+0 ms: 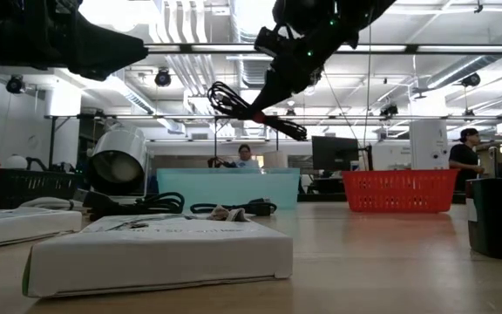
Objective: Pick and place items into bin
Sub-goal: Put the right black charger cable into the blue bin
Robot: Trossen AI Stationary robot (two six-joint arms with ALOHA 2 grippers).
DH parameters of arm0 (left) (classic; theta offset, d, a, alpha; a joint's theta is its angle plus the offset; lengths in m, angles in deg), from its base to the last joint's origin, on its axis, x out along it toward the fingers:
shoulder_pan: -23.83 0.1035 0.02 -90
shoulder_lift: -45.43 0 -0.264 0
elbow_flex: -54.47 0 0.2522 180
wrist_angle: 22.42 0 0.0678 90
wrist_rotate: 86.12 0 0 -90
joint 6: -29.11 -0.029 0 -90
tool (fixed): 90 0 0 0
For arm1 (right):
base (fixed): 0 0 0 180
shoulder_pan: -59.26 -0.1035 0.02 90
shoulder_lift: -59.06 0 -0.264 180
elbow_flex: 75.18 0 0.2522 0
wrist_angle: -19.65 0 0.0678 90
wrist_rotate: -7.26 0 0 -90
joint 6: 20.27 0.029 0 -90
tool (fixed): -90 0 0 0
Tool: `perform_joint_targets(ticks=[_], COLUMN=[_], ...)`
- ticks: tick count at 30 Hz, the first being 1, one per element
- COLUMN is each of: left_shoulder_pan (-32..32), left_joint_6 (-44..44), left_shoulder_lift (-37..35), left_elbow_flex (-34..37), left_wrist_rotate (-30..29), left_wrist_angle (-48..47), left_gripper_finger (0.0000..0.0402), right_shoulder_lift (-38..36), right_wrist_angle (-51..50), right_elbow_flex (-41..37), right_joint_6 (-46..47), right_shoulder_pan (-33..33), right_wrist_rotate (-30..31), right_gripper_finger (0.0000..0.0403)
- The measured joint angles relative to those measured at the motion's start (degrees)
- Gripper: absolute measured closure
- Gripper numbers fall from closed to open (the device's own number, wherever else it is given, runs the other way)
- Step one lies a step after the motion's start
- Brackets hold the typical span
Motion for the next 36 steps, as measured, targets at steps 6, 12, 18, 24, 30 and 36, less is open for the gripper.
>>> perform_joint_targets(ticks=[6, 12, 18, 24, 30, 36], left_shoulder_pan=[0.0, 0.02, 0.0, 0.01, 0.0, 0.0], left_joint_6=[-1.39, -1.44, -1.49, -1.48, -1.47, -1.46], left_shoulder_lift=[0.0, 0.02, 0.02, -0.07, 0.02, 0.0], left_elbow_flex=[-0.04, -0.04, -0.04, -0.04, 0.11, 0.11], left_wrist_rotate=[0.0, 0.0, -0.02, -0.01, -0.02, -0.02], left_wrist_angle=[0.28, 0.38, 0.48, 0.54, 0.4, 0.44], left_gripper_finger=[0.0233, 0.0233, 0.0233, 0.0233, 0.0233, 0.0233], right_shoulder_lift=[0.0, 0.26, 0.33, 3.6, 9.27, 16.0], right_wrist_angle=[2.98, 8.22, 12.34, 21.22, 21.02, 19.68], right_elbow_flex=[-0.04, -0.04, -0.06, -0.1, 1.26, 4.39], right_joint_6=[-0.37, 2.38, 3.96, 9.82, 9.66, 8.15], right_shoulder_pan=[5.9, 11.04, 13.51, 14.48, 15.81, 17.07], right_wrist_rotate=[-2.2, -11.66, -13.08, -19.1, -19.04, -19.02], right_gripper_finger=[0.0385, 0.0385, 0.0385, 0.0385, 0.0385, 0.0385])
